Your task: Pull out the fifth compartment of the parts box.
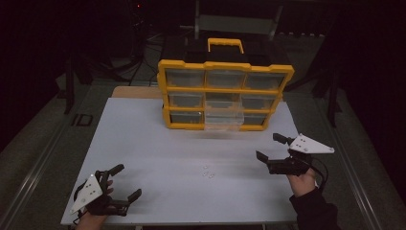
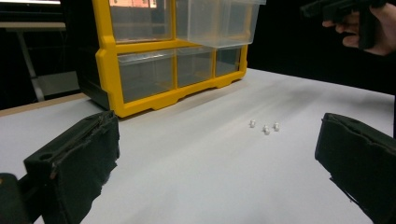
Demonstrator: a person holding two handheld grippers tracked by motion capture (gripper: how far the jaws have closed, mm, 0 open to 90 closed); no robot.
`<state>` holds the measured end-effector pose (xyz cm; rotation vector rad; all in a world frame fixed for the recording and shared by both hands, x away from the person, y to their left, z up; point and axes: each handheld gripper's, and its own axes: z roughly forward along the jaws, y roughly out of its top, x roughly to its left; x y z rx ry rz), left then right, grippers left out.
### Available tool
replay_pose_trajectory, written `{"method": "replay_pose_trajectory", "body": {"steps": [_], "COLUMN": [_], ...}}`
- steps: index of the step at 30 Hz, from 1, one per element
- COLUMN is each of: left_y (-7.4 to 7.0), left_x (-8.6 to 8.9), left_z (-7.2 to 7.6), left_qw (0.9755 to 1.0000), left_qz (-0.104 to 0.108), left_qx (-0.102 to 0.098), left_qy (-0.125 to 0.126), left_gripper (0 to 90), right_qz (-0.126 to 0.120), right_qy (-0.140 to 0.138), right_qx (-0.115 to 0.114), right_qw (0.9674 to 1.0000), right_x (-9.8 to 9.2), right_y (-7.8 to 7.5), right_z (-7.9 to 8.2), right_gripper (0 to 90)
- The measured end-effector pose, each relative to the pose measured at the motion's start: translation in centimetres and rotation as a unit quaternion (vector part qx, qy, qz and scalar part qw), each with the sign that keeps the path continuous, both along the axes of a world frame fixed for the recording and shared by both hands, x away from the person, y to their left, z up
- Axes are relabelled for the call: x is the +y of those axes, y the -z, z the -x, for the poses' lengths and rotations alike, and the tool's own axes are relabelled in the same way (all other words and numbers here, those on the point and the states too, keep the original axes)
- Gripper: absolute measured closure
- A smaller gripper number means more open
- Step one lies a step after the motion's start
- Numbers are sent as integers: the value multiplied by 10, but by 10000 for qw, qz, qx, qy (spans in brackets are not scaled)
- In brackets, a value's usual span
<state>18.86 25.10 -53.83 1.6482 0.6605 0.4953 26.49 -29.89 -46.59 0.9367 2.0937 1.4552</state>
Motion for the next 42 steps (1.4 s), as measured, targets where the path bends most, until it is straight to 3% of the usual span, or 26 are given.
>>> {"method": "replay_pose_trajectory", "body": {"steps": [8, 9, 14, 16, 20, 25, 29, 36, 42], "left_y": [0, 0, 0, 0, 0, 1, 1, 2, 2], "left_x": [0, 0, -1, 0, 0, 0, -1, -1, -1], "left_z": [0, 0, 0, 0, 0, 0, -1, -1, -2], "left_qw": [10000, 10000, 10000, 10000, 10000, 10000, 10000, 10000, 9999], "left_qz": [2, 0, -8, -1, -7, -5, -19, -33, -43], "left_qx": [0, 4, 7, 7, 13, 25, 30, 80, 118], "left_qy": [-1, 2, 6, 8, 13, 24, 36, 35, -1], "left_gripper": [0, 0, 0, 0, 0, 0, 0, 0, 0], "right_qz": [-90, -107, -214, -147, -147, -259, -206, -30, -215], "right_qy": [-21, -5, -101, -140, -206, -409, -483, -549, -615], "right_qx": [139, 108, -43, -112, -117, -28, 107, 12, 72], "right_qw": [9999, 9999, 9997, 9997, 9996, 9988, 9986, 9985, 9978], "right_x": [-2, -2, -5, -4, -8, -15, -14, -10, -13], "right_y": [27, 31, 44, 47, 59, 73, 83, 85, 85], "right_z": [14, 17, 25, 27, 28, 25, 22, 22, 22], "right_gripper": [107, 141, 136, 136, 131, 127, 127, 129, 129]}}
